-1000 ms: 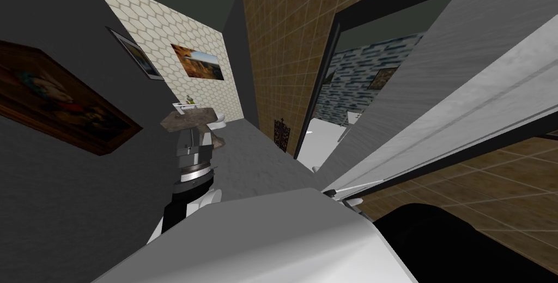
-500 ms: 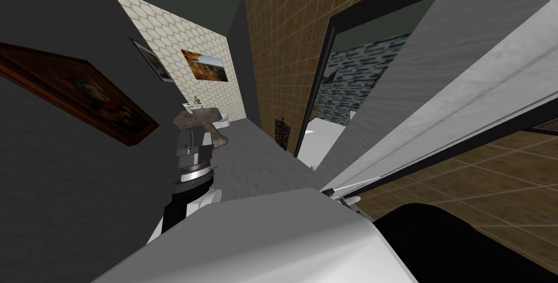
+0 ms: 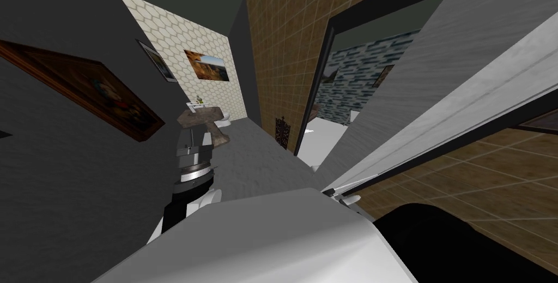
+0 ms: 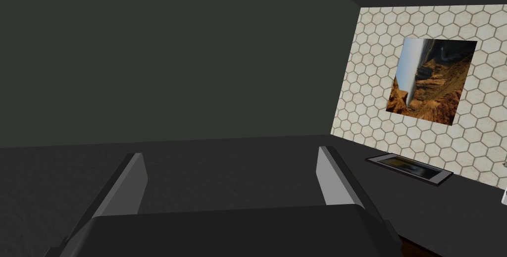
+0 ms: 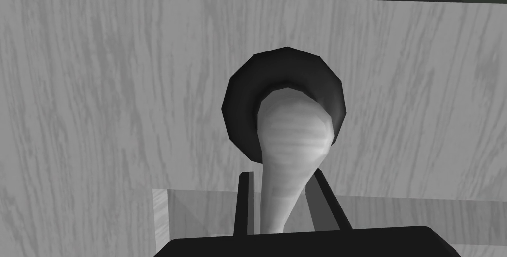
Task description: Pull the door open
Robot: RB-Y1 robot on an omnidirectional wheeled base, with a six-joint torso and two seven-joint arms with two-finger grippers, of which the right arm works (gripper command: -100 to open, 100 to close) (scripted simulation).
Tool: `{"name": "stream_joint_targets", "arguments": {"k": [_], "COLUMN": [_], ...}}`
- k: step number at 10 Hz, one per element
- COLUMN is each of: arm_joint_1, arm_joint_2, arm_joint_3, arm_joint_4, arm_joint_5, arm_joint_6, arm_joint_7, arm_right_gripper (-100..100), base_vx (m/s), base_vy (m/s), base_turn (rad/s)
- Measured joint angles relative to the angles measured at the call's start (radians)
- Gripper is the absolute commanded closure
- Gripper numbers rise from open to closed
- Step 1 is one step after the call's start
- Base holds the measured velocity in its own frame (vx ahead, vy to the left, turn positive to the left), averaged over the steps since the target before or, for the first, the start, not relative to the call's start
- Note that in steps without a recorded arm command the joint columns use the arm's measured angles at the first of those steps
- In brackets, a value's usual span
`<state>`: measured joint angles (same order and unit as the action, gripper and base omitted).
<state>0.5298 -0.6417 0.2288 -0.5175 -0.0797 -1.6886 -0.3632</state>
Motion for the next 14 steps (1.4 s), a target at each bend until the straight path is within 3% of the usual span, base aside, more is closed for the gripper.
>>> {"name": "stream_joint_targets", "arguments": {"k": [2, 3, 6, 8, 10, 11, 14], "arm_joint_1": [-0.021, -0.007, -0.016, 0.001, -0.026, -0.027, -0.008], "arm_joint_2": [0.003, 0.002, 0.005, 0.000, 0.005, 0.006, 0.003], "arm_joint_3": [0.003, 0.001, 0.003, 0.001, 0.004, 0.005, 0.002], "arm_joint_4": [0.036, 0.010, 0.028, -0.010, 0.042, 0.045, 0.006], "arm_joint_5": [0.002, 0.001, 0.004, 0.002, 0.005, 0.006, 0.003], "arm_joint_6": [-0.016, -0.004, -0.012, 0.006, -0.018, -0.022, -0.004], "arm_joint_7": [-0.004, -0.001, -0.002, 0.002, -0.002, -0.002, 0.001], "arm_right_gripper": [100, 100, 100, 100, 100, 100, 100], "base_vx": [0.008, 0.005, 0.015, -0.039, -0.020, -0.011, 0.000], "base_vy": [0.006, 0.003, -0.003, 0.002, -0.010, -0.002, 0.003], "base_turn": [-0.024, -0.014, 0.016, -0.016, 0.040, 0.005, -0.014]}}
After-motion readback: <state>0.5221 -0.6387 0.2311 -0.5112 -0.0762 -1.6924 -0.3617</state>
